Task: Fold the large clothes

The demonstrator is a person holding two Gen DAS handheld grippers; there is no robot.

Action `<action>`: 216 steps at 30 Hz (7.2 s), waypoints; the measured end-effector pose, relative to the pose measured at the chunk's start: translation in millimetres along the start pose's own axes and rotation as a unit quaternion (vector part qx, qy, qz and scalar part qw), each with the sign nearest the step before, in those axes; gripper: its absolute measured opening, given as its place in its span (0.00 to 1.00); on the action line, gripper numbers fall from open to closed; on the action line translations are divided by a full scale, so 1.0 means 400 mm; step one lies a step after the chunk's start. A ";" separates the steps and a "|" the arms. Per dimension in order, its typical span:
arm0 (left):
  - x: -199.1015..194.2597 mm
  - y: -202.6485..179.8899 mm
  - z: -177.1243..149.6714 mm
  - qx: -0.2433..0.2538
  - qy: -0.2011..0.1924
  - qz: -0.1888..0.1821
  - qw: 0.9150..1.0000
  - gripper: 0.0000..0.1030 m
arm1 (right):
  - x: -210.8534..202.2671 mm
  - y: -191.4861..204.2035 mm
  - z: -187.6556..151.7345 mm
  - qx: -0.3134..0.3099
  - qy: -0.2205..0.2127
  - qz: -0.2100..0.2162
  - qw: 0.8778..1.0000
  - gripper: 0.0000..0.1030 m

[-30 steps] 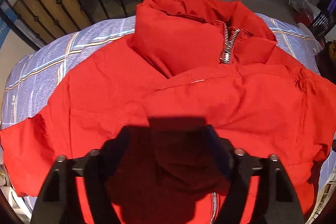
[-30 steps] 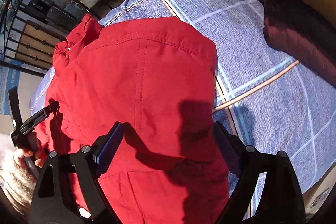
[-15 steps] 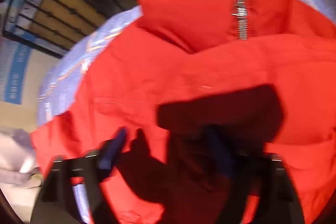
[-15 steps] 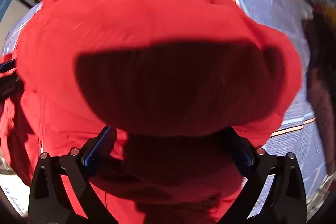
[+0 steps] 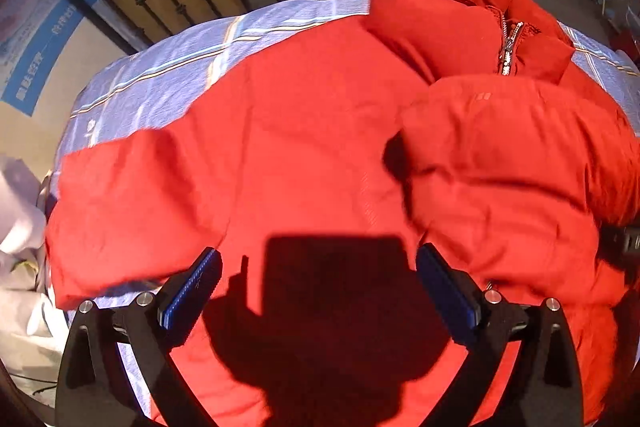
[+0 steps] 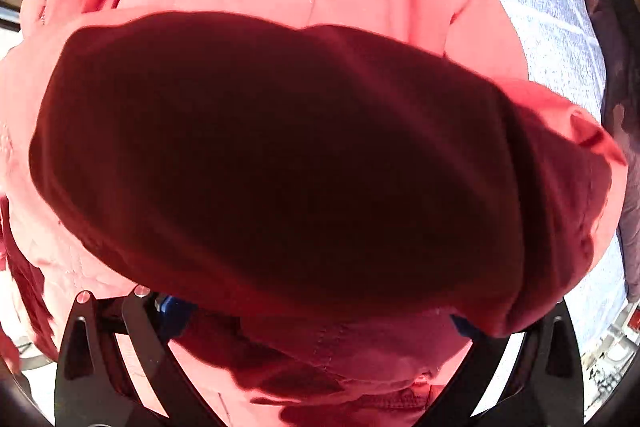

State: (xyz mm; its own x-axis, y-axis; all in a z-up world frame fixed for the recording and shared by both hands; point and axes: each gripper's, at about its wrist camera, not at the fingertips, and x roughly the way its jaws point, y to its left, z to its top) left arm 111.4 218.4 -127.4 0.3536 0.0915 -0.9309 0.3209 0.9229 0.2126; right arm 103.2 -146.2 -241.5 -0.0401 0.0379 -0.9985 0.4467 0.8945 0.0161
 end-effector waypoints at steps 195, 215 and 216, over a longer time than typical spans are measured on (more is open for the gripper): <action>0.099 0.024 0.125 -0.002 -0.020 -0.123 0.992 0.94 | -0.152 0.280 -0.026 -0.096 -0.117 0.094 0.984 0.78; 0.009 0.548 -0.344 -0.199 0.011 -0.079 0.977 0.94 | -0.182 -0.204 -0.342 0.035 -0.112 0.063 0.991 0.78; 0.007 0.547 -0.349 -0.199 0.011 -0.082 0.977 0.94 | -0.179 -0.216 -0.355 0.038 -0.109 0.064 0.991 0.78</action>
State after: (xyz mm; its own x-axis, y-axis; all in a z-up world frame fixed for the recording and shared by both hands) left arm 60.3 472.9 -125.0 0.3051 -0.0650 -0.9501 0.0036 0.9977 -0.0671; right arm -59.4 -162.8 -163.9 0.2115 0.0442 -0.9764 0.5020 0.8523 0.1473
